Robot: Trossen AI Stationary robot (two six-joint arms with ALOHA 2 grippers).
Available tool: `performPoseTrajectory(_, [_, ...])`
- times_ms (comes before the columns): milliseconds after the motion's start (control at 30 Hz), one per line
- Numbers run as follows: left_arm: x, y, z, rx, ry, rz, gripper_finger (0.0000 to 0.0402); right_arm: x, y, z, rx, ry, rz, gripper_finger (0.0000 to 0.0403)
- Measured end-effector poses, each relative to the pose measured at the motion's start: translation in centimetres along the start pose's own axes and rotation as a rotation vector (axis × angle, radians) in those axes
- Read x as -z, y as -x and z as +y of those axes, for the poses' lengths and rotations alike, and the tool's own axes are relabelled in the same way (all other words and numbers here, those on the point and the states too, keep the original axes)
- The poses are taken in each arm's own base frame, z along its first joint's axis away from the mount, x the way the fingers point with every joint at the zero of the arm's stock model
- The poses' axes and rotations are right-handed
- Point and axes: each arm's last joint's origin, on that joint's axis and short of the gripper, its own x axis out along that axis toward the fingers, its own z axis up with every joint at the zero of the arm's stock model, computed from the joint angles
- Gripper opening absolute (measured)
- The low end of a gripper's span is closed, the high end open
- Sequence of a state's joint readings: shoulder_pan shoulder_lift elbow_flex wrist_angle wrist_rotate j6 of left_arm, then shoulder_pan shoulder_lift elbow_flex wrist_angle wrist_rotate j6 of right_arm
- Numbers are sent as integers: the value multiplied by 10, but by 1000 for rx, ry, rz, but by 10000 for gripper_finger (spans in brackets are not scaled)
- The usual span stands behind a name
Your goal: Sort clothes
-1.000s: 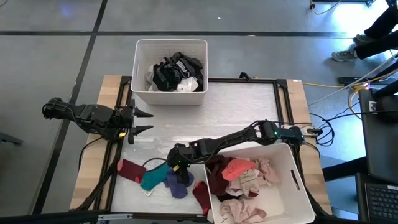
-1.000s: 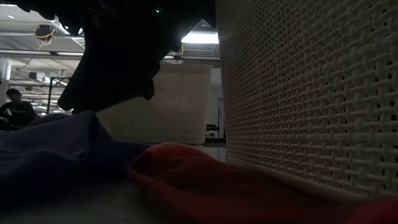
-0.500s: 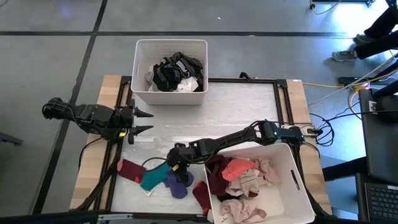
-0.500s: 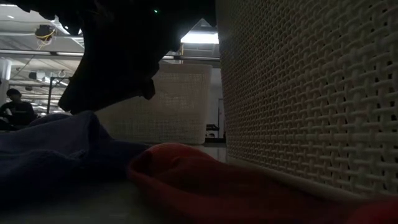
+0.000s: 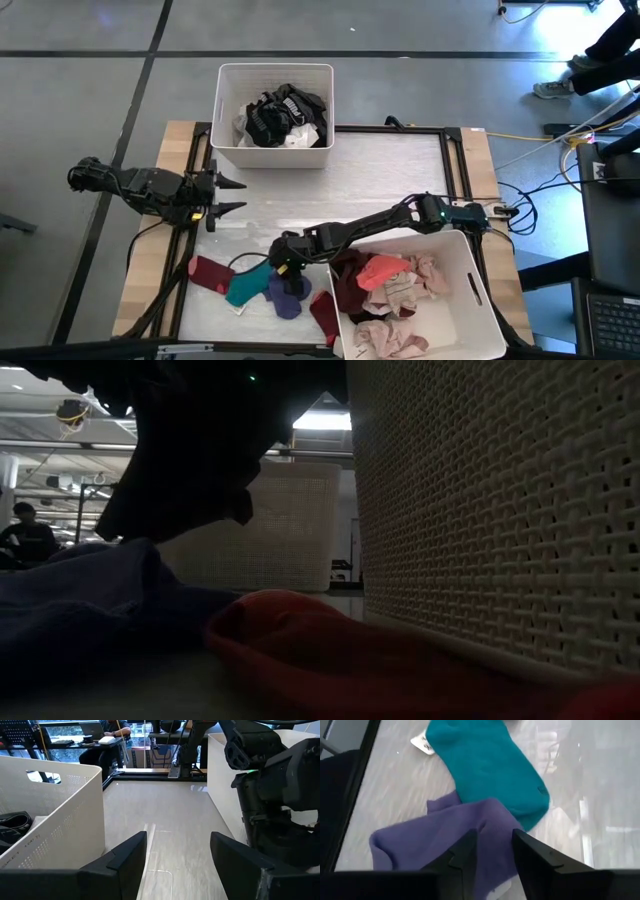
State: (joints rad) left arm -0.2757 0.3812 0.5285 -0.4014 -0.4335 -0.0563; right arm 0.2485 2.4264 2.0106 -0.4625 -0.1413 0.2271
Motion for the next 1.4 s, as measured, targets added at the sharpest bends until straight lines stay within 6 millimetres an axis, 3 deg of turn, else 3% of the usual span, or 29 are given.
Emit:
performPoseTrajectory(300, [0, 0, 0, 0, 0, 0, 210, -17, 13, -6, 22, -1, 10, 222])
performPoseTrajectory(467, [0, 0, 0, 0, 0, -1, 210, -35, 31, -10, 48, -3, -52, 249])
performPoseTrajectory(700, [0, 0, 0, 0, -1, 2, 210, -29, 21, -32, 31, -26, -7, 245])
performPoseTrajectory(867, [1, 0, 0, 0, -5, 8, 210, -21, 1, -22, -125, 12, 4, 244])
performPoseTrajectory(1200, [1, 0, 0, 0, 6, 8, 210, -17, -4, -22, -68, 41, 20, 242])
performPoseTrajectory(1400, [1, 0, 0, 0, 5, 8, 210, -13, -4, -22, -76, 54, 64, 178])
